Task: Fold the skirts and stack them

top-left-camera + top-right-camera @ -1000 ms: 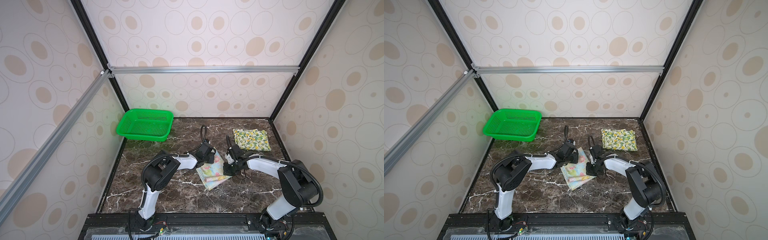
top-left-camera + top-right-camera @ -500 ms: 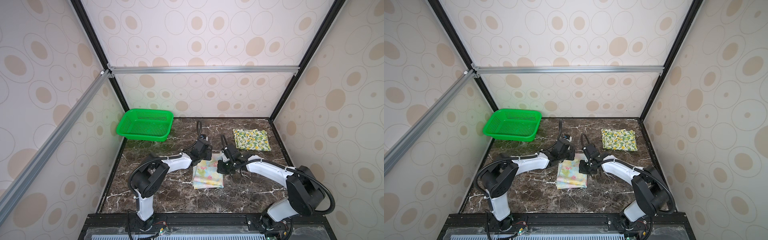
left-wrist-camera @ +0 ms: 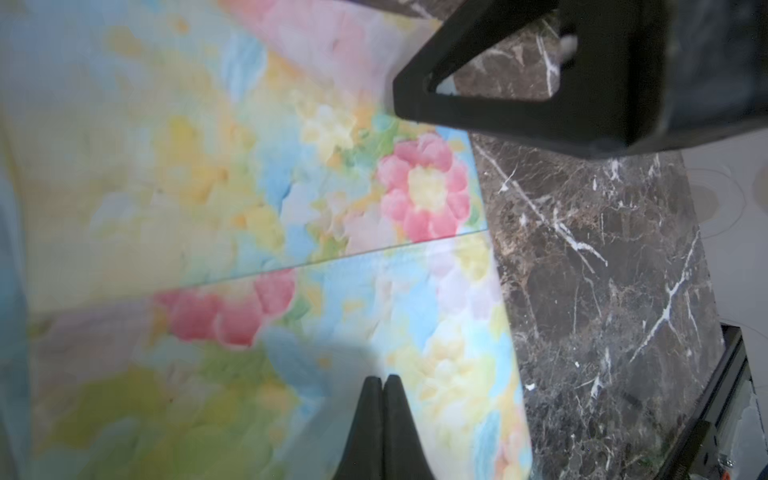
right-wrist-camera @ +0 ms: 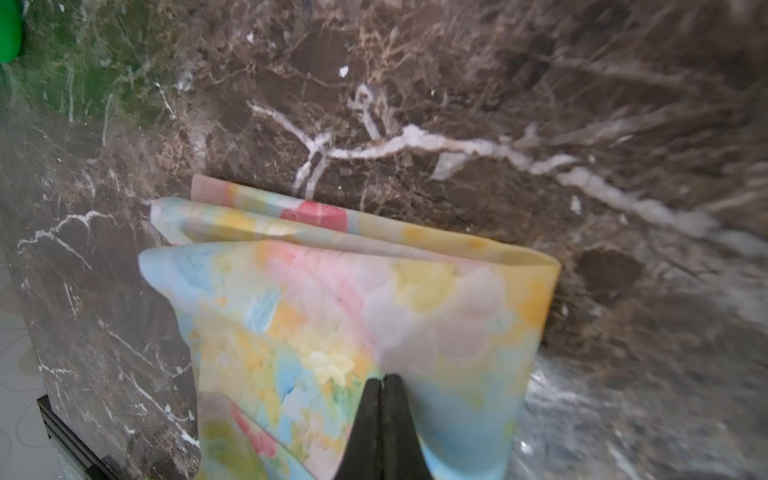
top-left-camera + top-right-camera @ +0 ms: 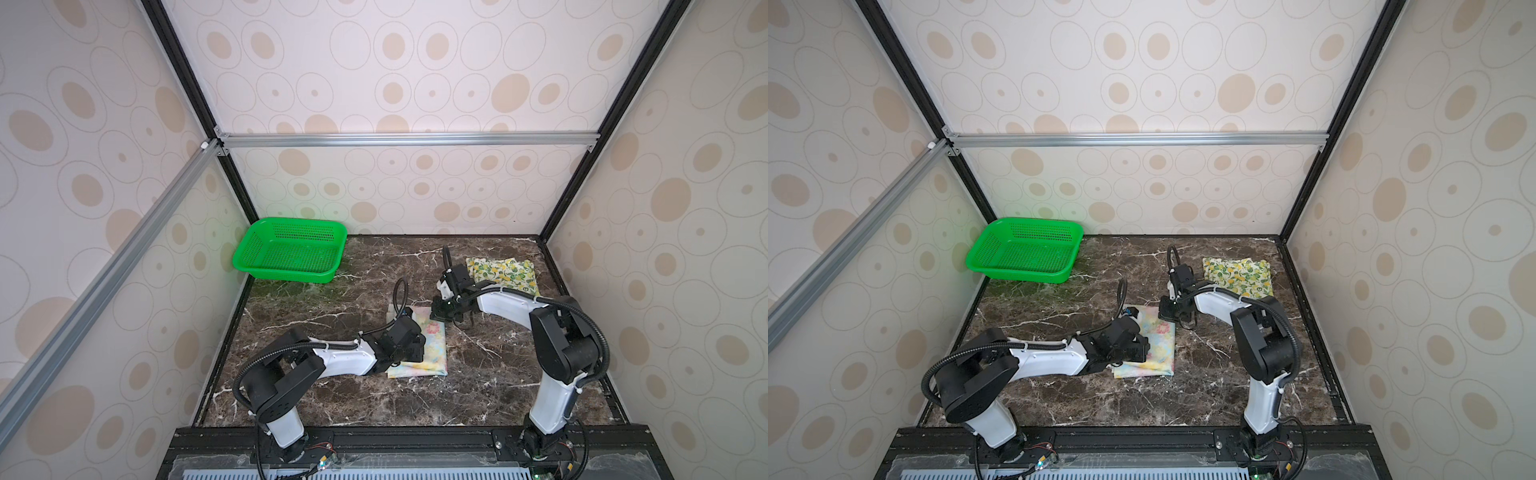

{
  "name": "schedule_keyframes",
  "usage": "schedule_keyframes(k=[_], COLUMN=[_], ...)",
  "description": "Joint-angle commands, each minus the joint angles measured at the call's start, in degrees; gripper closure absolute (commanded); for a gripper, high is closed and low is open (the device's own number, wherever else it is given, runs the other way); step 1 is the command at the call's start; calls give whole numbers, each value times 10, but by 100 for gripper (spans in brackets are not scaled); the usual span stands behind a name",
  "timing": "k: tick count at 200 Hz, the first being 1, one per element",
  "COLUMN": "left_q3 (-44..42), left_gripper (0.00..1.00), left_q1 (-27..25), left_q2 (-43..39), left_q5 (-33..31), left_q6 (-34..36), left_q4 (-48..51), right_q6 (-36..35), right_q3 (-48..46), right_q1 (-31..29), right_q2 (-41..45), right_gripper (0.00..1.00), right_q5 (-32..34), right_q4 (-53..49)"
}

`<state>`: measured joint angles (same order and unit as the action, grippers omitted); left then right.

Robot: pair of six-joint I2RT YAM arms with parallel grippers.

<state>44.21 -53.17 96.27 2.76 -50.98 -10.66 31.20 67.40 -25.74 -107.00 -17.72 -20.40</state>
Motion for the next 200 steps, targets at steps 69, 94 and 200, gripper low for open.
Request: schedule_keyframes(k=[69,94,200], left_q3=[60,80,74], left_gripper=[100,100,100], left_q1=[9,19,113], left_q2=[29,39,56], left_q5=[-64,-77,-84], left_q6=[49,80,122], left_q4=[129,152,143], right_q6=[33,31,84], right_q3=[-40,-45,-193], right_q1=[28,32,20], right_q2=[6,16,131], right_gripper=[100,100,100], right_q5=[6,14,19], right_q4=[33,22,26])
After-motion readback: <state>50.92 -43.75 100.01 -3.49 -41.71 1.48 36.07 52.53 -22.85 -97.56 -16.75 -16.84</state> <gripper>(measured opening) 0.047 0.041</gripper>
